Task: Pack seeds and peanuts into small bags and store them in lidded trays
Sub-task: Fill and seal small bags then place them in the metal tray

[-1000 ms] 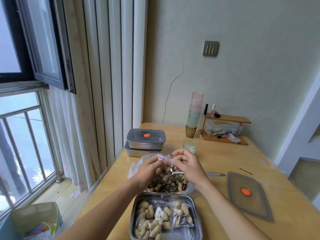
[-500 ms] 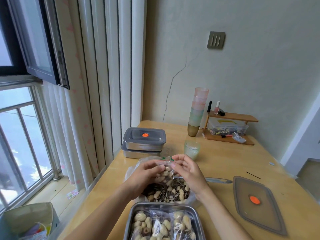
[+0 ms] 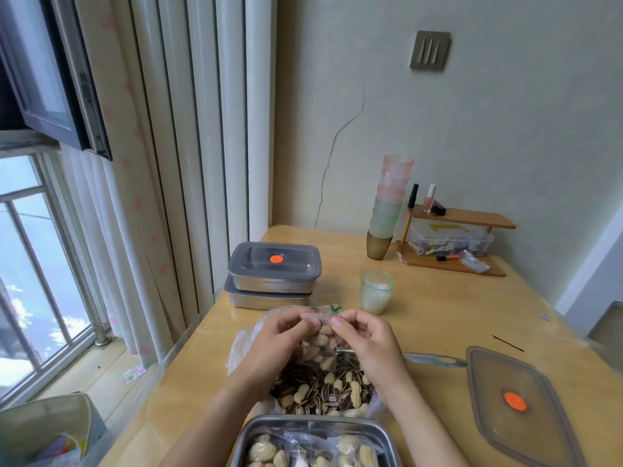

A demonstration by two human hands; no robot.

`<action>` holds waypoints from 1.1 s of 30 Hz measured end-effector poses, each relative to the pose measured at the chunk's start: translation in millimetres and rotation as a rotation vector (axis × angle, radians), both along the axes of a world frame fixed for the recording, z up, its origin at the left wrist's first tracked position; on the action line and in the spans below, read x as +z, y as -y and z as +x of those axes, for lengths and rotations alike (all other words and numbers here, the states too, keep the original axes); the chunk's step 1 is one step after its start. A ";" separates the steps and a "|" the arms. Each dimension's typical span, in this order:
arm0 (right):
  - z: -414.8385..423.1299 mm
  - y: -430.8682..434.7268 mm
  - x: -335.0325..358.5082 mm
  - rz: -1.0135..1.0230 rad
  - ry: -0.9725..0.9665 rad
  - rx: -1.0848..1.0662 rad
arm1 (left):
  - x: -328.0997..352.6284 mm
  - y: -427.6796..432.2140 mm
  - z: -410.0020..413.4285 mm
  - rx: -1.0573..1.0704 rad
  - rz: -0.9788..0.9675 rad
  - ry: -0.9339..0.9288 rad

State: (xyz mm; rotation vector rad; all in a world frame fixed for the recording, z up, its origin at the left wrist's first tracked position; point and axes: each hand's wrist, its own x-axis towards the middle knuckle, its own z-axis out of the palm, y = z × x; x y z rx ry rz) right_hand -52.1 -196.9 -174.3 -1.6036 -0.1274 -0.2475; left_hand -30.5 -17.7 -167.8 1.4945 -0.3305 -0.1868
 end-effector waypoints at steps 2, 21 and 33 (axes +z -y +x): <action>-2.9 -2.1 2.3 -0.005 0.015 0.004 | -2.2 3.2 -1.6 0.010 -0.020 -0.025; -11.9 -10.2 4.5 0.025 0.030 -0.009 | -6.1 2.2 1.7 0.049 -0.179 -0.003; -8.8 -9.4 3.2 0.125 -0.024 -0.002 | -4.3 1.9 1.5 0.052 -0.217 -0.025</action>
